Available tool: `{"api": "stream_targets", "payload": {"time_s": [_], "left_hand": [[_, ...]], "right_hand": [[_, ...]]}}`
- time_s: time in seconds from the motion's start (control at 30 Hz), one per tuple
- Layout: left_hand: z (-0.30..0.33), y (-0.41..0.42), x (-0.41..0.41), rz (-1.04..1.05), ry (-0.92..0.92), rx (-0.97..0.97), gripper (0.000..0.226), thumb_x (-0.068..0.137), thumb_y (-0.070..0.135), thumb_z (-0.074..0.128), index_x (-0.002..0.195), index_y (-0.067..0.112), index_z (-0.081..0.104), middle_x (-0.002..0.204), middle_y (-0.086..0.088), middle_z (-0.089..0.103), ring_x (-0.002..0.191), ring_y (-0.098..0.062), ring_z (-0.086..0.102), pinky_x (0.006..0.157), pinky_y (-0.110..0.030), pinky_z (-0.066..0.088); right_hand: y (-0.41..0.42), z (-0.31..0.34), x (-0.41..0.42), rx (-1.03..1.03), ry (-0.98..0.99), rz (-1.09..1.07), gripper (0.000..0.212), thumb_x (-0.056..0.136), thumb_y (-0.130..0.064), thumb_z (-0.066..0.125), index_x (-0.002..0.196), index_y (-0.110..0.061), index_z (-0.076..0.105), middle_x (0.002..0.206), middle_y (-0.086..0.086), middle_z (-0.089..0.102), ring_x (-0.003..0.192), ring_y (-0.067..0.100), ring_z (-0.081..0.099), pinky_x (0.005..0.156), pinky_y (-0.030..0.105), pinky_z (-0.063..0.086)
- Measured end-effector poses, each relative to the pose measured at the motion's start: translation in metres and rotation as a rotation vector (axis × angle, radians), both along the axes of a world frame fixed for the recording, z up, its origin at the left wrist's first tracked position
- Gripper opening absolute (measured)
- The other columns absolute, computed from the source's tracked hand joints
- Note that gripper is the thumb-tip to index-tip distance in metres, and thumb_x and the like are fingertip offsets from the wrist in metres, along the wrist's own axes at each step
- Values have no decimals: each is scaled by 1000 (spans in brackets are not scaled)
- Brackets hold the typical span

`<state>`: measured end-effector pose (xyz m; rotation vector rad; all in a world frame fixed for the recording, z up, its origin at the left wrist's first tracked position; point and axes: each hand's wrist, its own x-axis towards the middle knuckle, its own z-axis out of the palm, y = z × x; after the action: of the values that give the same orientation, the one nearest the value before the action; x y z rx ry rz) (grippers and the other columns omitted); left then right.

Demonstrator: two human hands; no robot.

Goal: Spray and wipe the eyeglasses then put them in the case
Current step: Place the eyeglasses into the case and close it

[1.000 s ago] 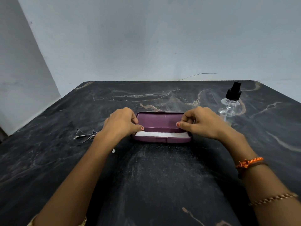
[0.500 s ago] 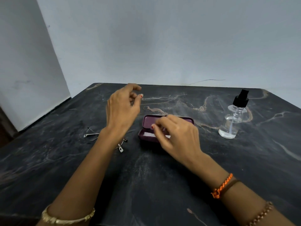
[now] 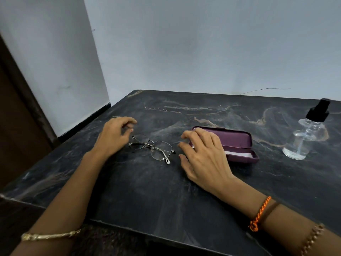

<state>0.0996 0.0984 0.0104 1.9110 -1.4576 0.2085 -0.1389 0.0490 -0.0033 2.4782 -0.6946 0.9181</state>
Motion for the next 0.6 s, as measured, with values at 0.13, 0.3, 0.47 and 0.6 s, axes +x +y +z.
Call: {"api": "stream_targets", "payload": {"time_s": [0.13,0.3,0.47,0.6], "left_hand": [[-3,2,14,-18,89,157,32,77,-11,57,101,8,65,108,-13,62,92,-17,50,82,-25,37],[-4,4,21,-28,28,280,27,74,-3,65,95,14,67,106,-12,61,100,-23,51,86,-29,36],[-6,3,22,-85,4,293,24,77,-1,64,96,13,69,103,-11,63,100,-27,56,92,-45,44],[-6,3,19,-109,32,205,14,75,0,67,84,10,71,93,-11,65,88,-26,59,84,-45,49]], "right_hand": [[0,1,9,42,72,-40,21,72,-31,61,75,-11,68,107,4,65,108,23,46,85,33,28],[-3,-1,14,78,66,5,17,73,-27,62,71,-11,70,104,3,66,107,20,37,84,32,26],[-3,1,13,106,56,17,15,73,-25,65,70,-11,70,100,3,66,102,28,59,81,31,26],[-2,1,12,126,47,11,13,73,-24,68,71,-11,70,101,4,66,102,29,59,80,32,26]]}}
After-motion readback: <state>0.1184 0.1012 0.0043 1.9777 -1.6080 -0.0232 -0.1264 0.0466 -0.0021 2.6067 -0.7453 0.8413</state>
